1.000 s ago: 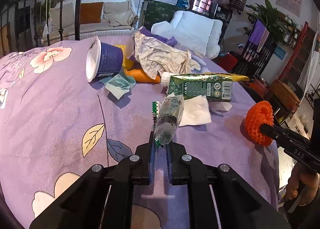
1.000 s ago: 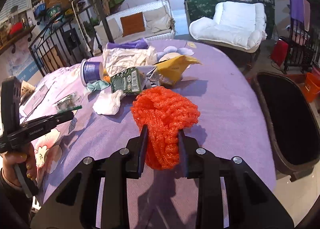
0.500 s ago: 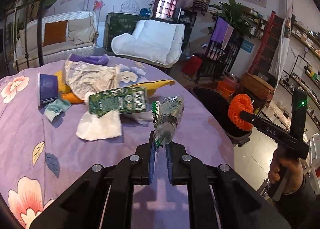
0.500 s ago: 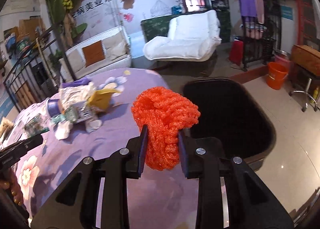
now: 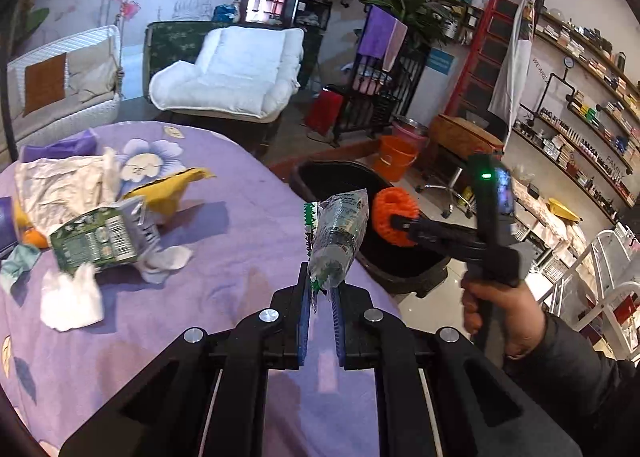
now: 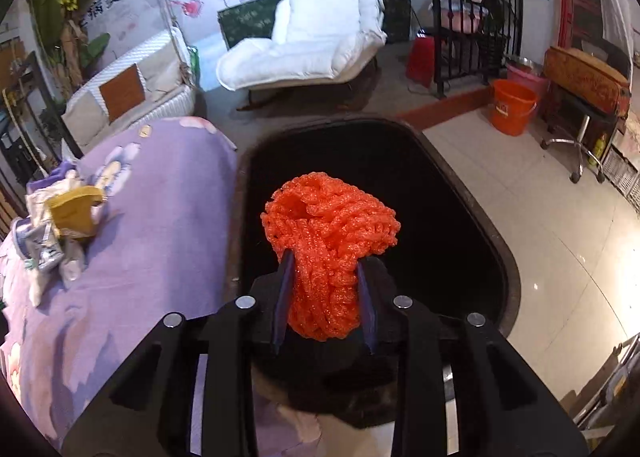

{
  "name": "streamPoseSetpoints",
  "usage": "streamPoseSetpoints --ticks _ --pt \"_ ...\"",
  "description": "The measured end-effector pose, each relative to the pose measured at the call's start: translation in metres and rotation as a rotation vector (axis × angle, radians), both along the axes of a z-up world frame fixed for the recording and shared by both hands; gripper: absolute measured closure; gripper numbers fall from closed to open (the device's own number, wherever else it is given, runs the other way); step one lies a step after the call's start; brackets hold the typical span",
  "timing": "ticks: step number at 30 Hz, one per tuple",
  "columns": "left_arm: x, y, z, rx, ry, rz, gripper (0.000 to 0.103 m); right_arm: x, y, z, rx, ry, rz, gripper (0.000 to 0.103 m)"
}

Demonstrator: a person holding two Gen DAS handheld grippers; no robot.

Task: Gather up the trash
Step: 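Carry both items to the black bin and open both tools to drop them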

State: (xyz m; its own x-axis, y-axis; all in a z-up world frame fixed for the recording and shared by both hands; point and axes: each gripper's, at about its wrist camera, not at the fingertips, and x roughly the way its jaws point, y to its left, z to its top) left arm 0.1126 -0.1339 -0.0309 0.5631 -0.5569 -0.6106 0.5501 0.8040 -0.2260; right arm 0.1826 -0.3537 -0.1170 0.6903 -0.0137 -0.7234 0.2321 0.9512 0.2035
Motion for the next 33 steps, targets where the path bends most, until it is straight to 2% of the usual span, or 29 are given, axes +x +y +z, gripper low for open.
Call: streamPoseSetpoints --ticks 2,4,5,13,22,33 --pt "0.004 -0.009 0.000 -0.001 0.010 -0.015 0.092 0.009 -0.005 -0.009 0.009 0.022 -0.020 0.065" --pt "0.008 -0.017 -0.001 -0.001 0.018 -0.025 0.092 0.014 -0.009 -0.014 0.011 0.028 -0.029 0.044" --pt "0.010 -0.020 0.000 -0.003 0.022 -0.029 0.092 0.014 -0.012 -0.015 0.005 0.029 -0.042 0.040" --pt "0.015 -0.041 -0.001 0.005 0.048 -0.056 0.092 -0.001 -0.008 -0.008 -0.019 -0.005 -0.047 0.034" --pt "0.036 -0.080 -0.003 0.017 0.066 -0.104 0.092 -0.062 -0.011 0.025 -0.088 -0.115 -0.115 0.025" --pt "0.059 -0.137 -0.028 0.069 0.151 -0.191 0.092 -0.120 -0.048 0.021 -0.054 -0.085 -0.229 0.025"
